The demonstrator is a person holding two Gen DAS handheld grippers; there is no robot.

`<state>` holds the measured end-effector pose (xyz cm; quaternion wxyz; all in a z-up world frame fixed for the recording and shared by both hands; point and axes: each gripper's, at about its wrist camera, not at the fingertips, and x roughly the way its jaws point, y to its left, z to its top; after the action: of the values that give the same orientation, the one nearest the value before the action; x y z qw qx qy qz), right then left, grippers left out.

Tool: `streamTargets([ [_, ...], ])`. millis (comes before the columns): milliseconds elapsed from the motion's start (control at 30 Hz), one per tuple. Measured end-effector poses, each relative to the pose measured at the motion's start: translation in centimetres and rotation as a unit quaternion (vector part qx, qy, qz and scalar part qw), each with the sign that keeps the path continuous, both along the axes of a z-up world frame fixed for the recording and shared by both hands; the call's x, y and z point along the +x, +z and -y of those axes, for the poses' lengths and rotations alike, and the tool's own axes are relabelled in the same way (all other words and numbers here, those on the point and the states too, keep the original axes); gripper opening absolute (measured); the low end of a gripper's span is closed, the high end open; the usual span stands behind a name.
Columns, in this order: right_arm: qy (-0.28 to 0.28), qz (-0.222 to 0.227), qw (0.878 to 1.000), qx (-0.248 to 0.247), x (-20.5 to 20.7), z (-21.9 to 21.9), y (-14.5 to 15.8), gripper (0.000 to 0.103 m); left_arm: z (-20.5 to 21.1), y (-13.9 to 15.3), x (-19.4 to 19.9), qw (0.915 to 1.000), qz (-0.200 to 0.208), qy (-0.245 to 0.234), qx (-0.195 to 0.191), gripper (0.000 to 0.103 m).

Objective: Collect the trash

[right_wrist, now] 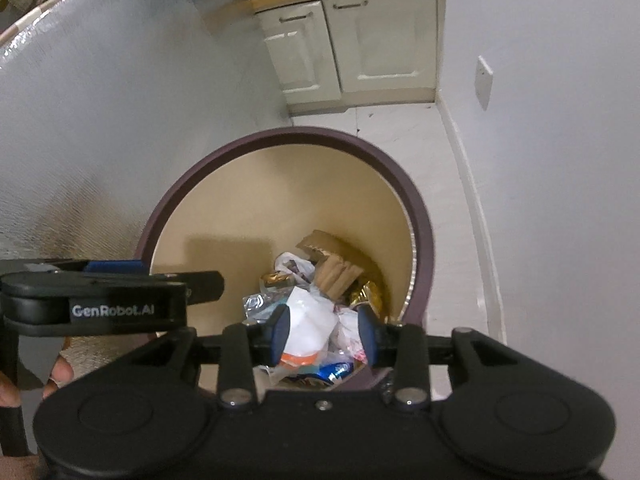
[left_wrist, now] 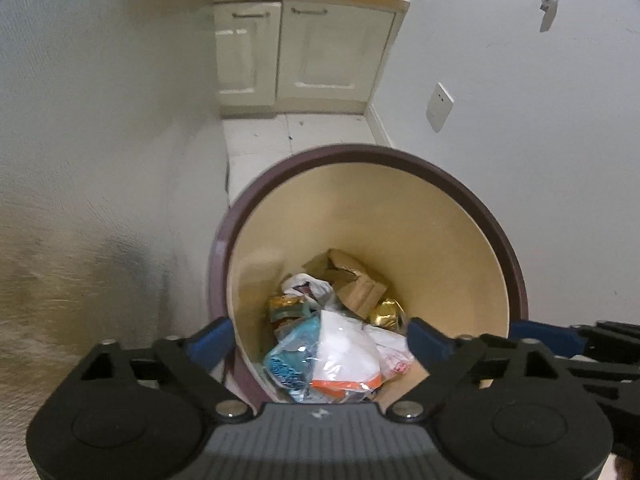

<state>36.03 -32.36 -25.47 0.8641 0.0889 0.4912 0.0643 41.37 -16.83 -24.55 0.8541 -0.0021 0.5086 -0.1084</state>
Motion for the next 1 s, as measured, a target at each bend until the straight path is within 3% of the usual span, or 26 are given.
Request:
streamTargets([
  [333,-0.013,0.039,0.999,-0.005,-3.8,0.4,4.9,0.052,-1.0,4.3,-3.2,0.9994,0.028,0.014,0.012,0.103],
  [833,-0.008,0.059,0.998,-0.035,-9.1,-0.9,10.2,0.087,-4.4,9.7,-9.3,0.9979,0.055,0.029,0.016,0.103],
  [900,-0.012,0.062,0.997,-0.037,-9.8,-0.9,11.0,0.096,-4.6,10.5,-10.0,0.9977,0.061,0.027,0.015,0.103],
  [1000,-0.019,0.064,0.997,-0.031,-10.9,-0.7,12.1,0.098,-4.7,12.0,-11.3,0.9971,0.071,0.023,0.016,0.103],
])
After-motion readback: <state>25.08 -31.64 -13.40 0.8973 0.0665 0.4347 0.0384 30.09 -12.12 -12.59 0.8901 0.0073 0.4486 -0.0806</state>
